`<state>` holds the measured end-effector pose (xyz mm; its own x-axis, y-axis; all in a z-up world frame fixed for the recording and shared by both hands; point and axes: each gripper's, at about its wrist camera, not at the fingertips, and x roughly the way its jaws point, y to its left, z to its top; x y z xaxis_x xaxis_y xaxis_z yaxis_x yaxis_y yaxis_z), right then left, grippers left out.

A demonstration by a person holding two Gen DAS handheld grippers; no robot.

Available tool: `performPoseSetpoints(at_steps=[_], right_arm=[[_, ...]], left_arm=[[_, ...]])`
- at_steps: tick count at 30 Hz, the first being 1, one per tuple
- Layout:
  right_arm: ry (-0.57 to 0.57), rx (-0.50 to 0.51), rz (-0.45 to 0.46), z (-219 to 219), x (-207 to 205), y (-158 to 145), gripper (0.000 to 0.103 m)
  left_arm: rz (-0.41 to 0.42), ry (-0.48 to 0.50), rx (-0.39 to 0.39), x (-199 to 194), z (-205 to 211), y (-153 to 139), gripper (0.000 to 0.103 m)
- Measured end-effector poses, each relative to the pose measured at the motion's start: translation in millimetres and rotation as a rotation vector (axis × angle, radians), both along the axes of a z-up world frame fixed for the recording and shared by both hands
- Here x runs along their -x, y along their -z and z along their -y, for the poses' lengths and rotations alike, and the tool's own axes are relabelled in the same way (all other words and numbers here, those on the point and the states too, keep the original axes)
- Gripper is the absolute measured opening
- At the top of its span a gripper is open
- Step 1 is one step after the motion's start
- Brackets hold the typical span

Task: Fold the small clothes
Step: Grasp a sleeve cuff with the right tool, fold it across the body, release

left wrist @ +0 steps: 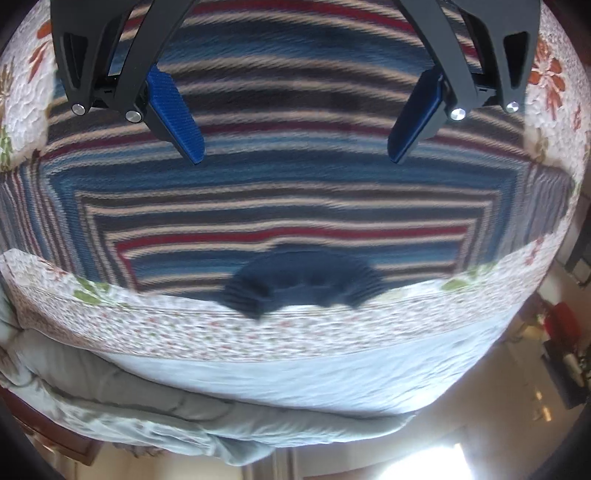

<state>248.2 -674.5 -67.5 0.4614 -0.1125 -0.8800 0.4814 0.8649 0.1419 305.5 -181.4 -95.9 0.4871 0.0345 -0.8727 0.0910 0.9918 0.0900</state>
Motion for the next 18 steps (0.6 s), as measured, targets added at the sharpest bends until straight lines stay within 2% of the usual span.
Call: performPoseSetpoints(at_steps=[2,6,12,13,15,16,18], right_arm=[[-0.088,0.053,0.02,-39.2,-12.2,-14.5,0.011],[-0.298,0.17,0.057,-162.9,-36.0,-39.2,0.011],[-0.548,0.325,0.077,-330.4,-59.7,-29.5,0.012],[-0.595,0.34,0.067,-355.5,-61.4,-22.4,0.016],[-0.683,0.3,0.033,-397.0,-62.9,-0.2,0.034],[-0.715,0.27,0.017,-408.3,-62.9,7.1,0.049],[-0.775,0.173,-0.003,-423.1,-56.0,18.6,0.051]], left_arm=[[0.002,-0.019,-0.006,2.7,-16.6,-2.3,0.099],[0.005,-0.069,0.001,9.9,-60.3,-8.7,0.099],[0.026,-0.127,0.012,24.3,-116.9,-19.2,0.099],[0.031,-0.135,0.009,26.0,-123.9,-20.2,0.099],[0.028,-0.152,0.007,28.5,-137.8,-20.6,0.099],[0.025,-0.158,0.01,29.0,-143.2,-20.0,0.099],[0.016,-0.165,0.018,30.9,-152.3,-18.7,0.099]])
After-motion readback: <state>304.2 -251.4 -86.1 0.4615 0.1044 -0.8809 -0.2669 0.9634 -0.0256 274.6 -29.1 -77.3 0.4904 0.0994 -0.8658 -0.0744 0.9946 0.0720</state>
